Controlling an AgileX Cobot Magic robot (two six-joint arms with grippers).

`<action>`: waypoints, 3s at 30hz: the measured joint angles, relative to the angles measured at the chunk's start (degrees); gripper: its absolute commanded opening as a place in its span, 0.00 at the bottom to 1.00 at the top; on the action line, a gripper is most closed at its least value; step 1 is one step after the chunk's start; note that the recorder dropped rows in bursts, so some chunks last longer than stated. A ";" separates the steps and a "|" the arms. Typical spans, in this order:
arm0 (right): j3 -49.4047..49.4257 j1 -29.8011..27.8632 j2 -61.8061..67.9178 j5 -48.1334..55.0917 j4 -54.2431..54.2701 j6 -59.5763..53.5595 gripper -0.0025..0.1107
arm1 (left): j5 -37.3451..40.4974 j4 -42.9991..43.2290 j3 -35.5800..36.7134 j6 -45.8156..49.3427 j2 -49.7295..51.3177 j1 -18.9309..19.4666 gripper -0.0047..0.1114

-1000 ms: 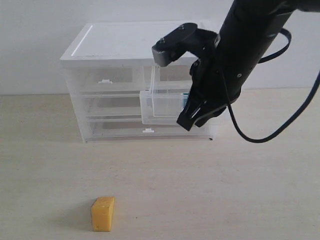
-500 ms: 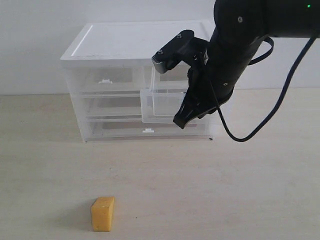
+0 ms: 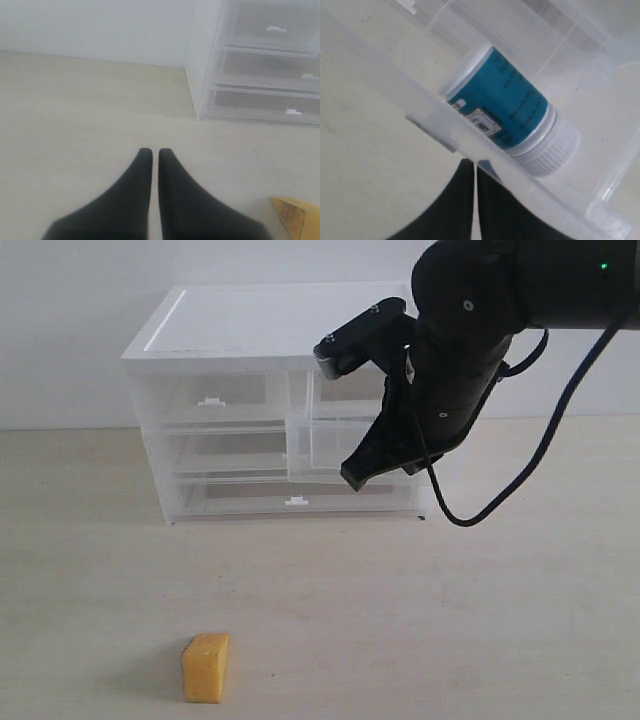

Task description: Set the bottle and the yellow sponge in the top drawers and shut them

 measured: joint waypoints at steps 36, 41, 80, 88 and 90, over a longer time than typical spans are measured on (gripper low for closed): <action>-6.94 1.98 2.04 11.48 9.79 -25.13 0.02 | 0.00 0.00 0.00 0.00 0.00 0.00 0.08; -6.94 1.98 4.78 5.53 2.42 -10.82 0.02 | 0.00 0.00 0.00 0.00 0.00 0.00 0.08; -6.94 -1.51 9.91 -7.66 -11.32 10.31 0.02 | 0.00 0.00 0.00 0.00 0.00 0.00 0.08; -6.70 -11.30 9.68 0.41 6.17 -2.57 0.02 | 0.00 0.00 0.00 0.00 0.00 0.00 0.08; -5.54 -13.60 8.81 -0.09 9.94 -4.65 0.02 | 0.00 0.00 0.00 0.00 0.00 0.00 0.08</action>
